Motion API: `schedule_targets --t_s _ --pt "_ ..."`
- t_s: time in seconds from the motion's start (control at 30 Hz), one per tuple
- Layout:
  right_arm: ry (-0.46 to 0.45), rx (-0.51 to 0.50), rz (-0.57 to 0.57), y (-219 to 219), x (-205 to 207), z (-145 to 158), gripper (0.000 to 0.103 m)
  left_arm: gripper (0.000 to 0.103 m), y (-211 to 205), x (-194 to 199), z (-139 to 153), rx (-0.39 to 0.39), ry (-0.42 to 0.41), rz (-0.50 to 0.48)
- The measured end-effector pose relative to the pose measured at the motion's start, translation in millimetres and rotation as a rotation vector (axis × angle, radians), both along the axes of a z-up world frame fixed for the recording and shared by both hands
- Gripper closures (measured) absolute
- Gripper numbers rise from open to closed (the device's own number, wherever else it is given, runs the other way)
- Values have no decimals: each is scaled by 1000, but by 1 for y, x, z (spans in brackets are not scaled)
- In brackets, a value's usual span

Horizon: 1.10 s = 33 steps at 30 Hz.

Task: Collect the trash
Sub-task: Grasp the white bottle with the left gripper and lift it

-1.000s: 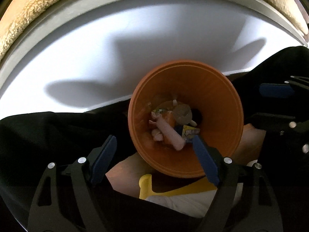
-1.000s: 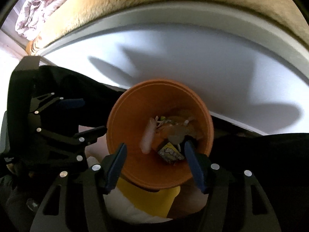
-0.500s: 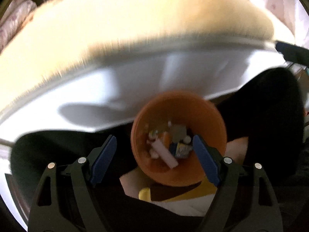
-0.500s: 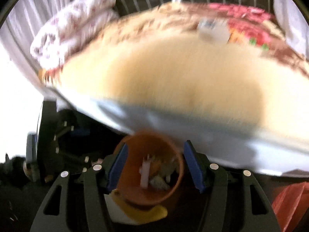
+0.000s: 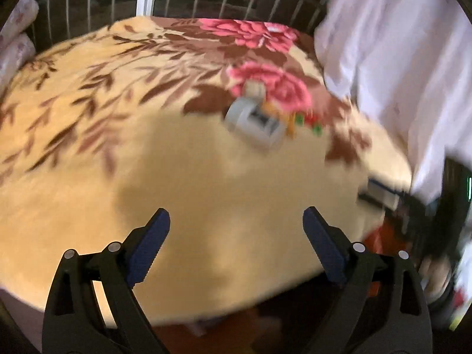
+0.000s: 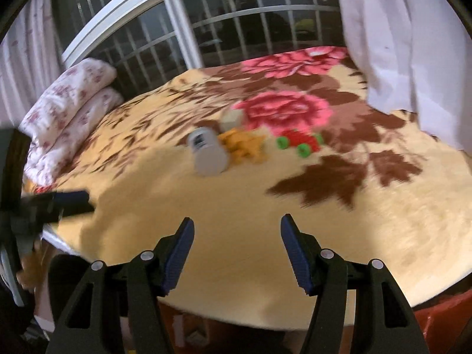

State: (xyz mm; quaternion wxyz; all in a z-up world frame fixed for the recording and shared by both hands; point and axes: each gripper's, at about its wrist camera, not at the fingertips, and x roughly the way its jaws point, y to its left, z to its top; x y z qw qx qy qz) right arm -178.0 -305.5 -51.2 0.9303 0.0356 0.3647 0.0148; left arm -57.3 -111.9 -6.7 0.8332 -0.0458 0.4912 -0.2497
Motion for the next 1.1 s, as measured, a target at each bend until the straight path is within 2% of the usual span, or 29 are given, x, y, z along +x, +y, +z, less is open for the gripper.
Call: schedule_targets --t_s 0.1,0.17,0.23,0.33,0.43,0.5,0.63,0.7,0.93,1.1 --pt "0 -13 -25 -18 8 0 43 14 -35 42 -1 -56 76 76" --pt "-2 -11 -35 -28 9 -1 43 14 -56 62 -5 -30 76 129" --pt "-7 -6 -37 -36 8 -3 43 14 -83 82 -16 47 78 154" --pt "-8 1 -40 -46 5 -7 43 14 -101 104 -41 106 156 193" --pt "-3 18 -44 -54 5 -11 43 14 -98 112 -58 103 210 227" --pt "0 26 -43 -59 7 -12 43 13 -90 113 -60 62 205 246" --pt "8 15 -37 -65 22 -8 43 14 -86 113 -62 31 202 234" --pt "10 -4 -22 -64 32 -2 42 19 -82 107 -63 15 199 226" --pt "70 -55 76 -59 91 5 39 20 -58 94 -70 -113 177 188" --pt "170 -136 138 -55 137 -9 39 20 -59 94 -68 -95 169 149"
